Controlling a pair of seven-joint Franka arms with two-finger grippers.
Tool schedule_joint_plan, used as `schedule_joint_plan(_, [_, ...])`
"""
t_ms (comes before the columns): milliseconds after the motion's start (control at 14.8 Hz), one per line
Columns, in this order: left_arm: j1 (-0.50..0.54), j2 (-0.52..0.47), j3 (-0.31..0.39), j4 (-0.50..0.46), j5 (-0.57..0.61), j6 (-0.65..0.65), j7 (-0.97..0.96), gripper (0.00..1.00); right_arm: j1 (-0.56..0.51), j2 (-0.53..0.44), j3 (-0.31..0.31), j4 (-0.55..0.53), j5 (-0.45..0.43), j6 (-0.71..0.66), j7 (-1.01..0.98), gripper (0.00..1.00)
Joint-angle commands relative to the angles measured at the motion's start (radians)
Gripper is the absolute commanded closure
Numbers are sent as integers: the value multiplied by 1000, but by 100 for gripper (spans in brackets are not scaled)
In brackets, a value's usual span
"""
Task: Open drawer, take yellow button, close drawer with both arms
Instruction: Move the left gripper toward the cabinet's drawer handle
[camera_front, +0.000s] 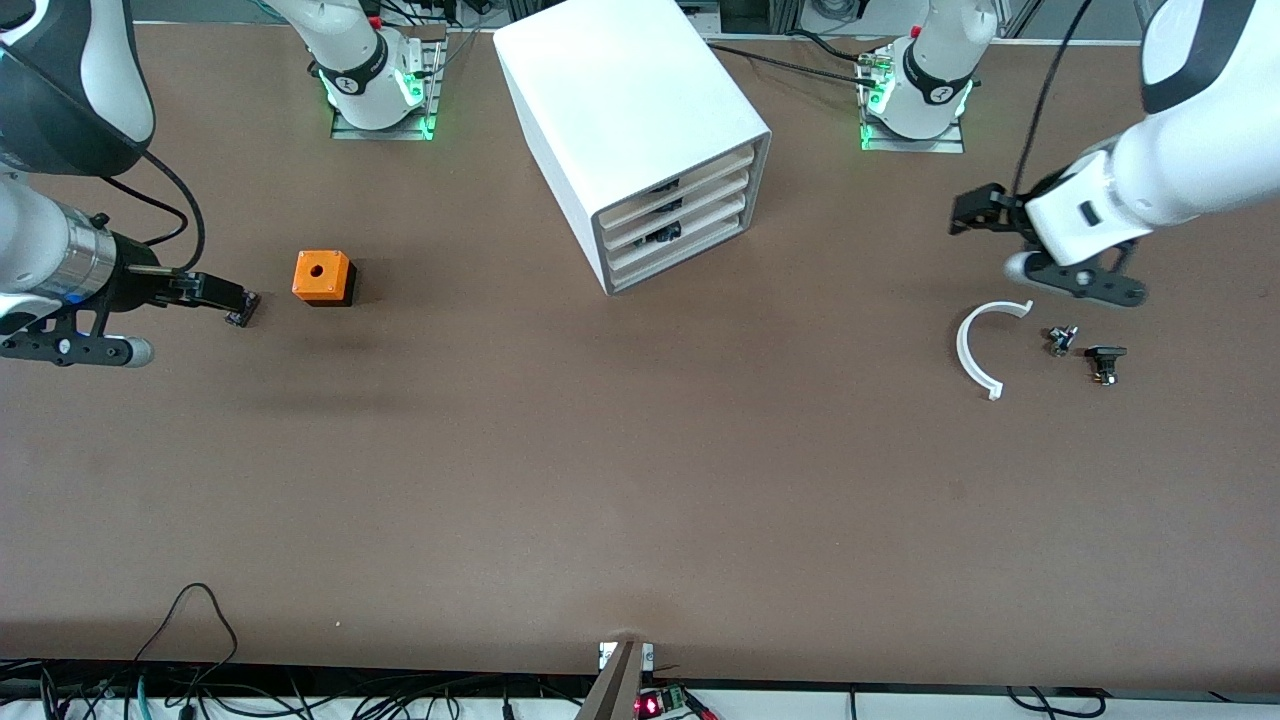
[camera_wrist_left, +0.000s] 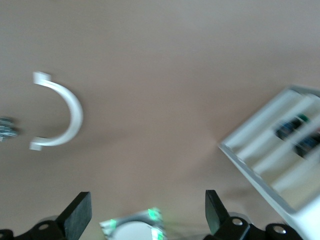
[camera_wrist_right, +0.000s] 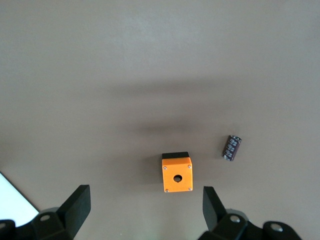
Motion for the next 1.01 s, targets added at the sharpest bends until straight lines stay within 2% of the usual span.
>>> schedule_joint_plan(0, [-39, 72, -6, 12, -150, -51, 21, 0, 12, 3, 4, -1, 1, 21, 4, 1])
schedule_joint_plan(203, [-48, 126, -9, 0, -400, -71, 79, 0, 12, 0, 4, 4, 3, 20, 4, 1])
schedule_joint_plan(540, [-56, 276, -35, -20, -556, -59, 392, 0, 12, 1, 4, 2, 1, 18, 25, 1])
schedule_joint_plan(608, [-65, 286, -35, -49, -574, -41, 456, 0, 14, 1, 4, 2, 3, 21, 27, 1])
schedule_joint_plan(945, [-65, 217, -75, -340, -781, 162, 682, 4, 30, 4, 5, 1, 6, 9, 94, 1])
